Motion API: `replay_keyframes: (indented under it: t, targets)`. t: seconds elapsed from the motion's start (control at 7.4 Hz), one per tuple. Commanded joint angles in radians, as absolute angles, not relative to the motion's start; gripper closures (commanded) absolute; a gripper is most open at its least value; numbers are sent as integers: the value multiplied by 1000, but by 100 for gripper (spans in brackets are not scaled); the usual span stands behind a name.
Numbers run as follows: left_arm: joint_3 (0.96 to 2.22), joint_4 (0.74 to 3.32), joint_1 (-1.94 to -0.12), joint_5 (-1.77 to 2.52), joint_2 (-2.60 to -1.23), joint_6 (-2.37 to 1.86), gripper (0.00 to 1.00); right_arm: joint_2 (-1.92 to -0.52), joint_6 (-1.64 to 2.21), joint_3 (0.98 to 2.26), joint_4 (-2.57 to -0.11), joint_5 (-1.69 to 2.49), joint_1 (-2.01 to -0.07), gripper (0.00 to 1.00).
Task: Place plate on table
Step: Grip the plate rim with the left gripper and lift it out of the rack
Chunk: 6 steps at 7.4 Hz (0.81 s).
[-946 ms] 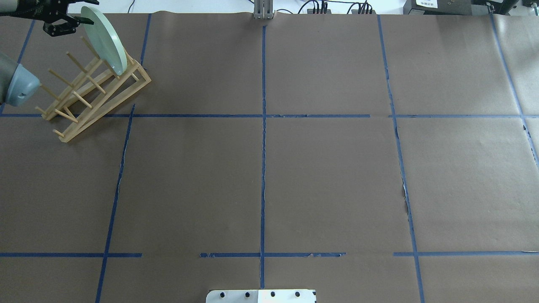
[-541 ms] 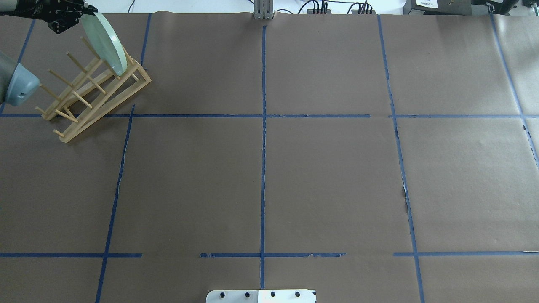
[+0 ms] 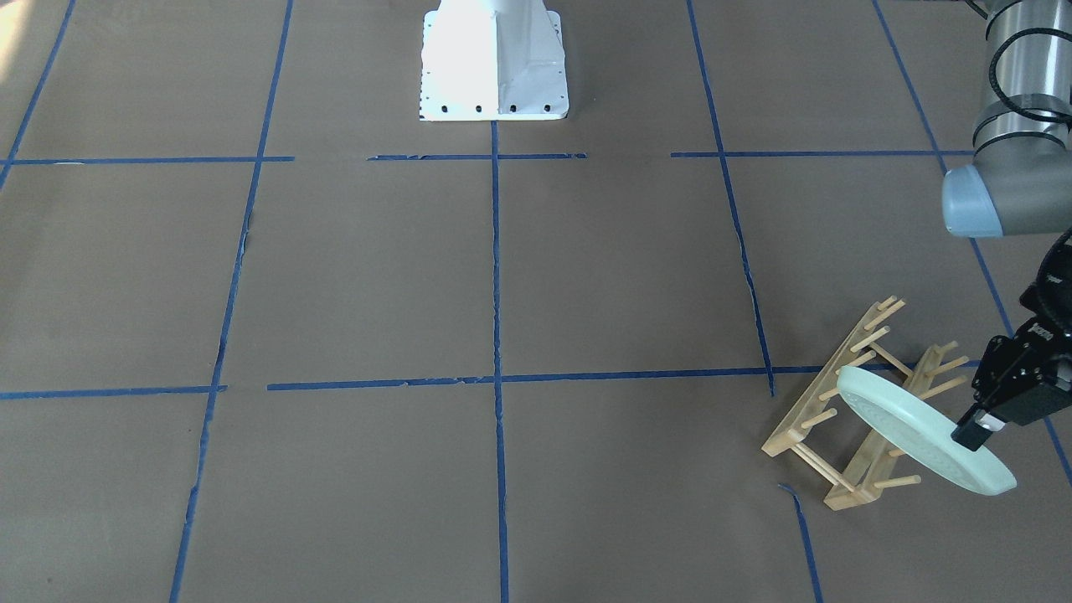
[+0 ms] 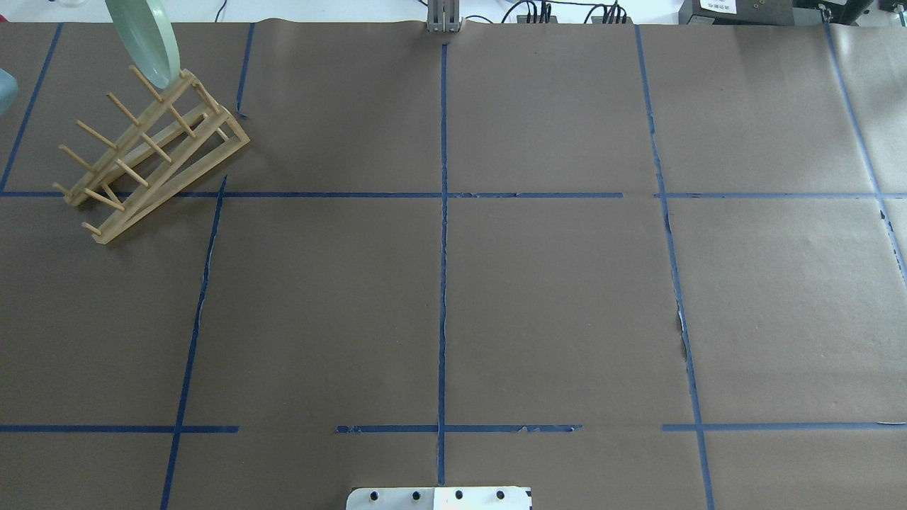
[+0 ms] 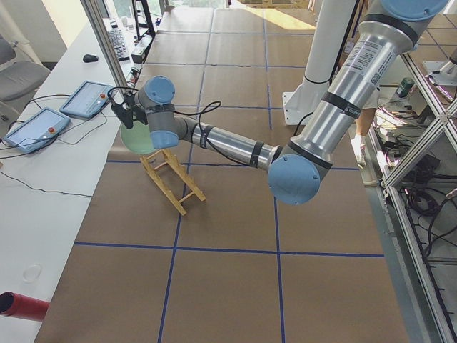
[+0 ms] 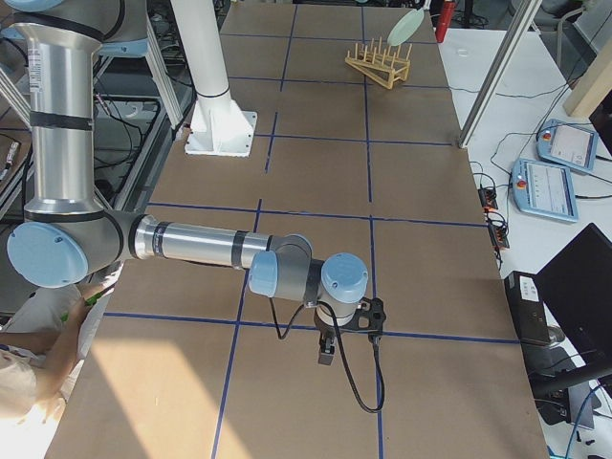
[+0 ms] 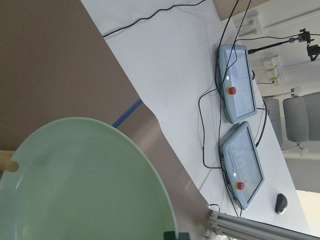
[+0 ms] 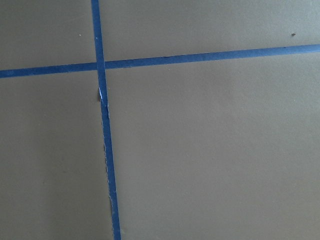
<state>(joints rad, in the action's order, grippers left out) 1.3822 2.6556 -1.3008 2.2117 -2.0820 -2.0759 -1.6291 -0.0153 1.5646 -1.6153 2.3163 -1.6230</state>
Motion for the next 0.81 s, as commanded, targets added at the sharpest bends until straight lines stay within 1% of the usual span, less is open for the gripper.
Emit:
replay_keyframes:
  t: [0.0,0.14,0.41,0.68]
  targets:
    - [1434,2625,-1313,2243,-2149,-2219,100,-1629,-15,1565,-1615,2316,-1623,0]
    - [1475,2482,-1287,2244,-2201,-2212,100,-1629,-15,1565,-1615,2316,-1623,0]
    - [1561,2171,-1168,2240,-2284,-2093,100,-1629,-15,1565,-1615,2316,-1623,0]
    - [1589,1783,-1024,2161,-2392,-1873,100,-1629,-15,1565,-1615,2316,-1623,0]
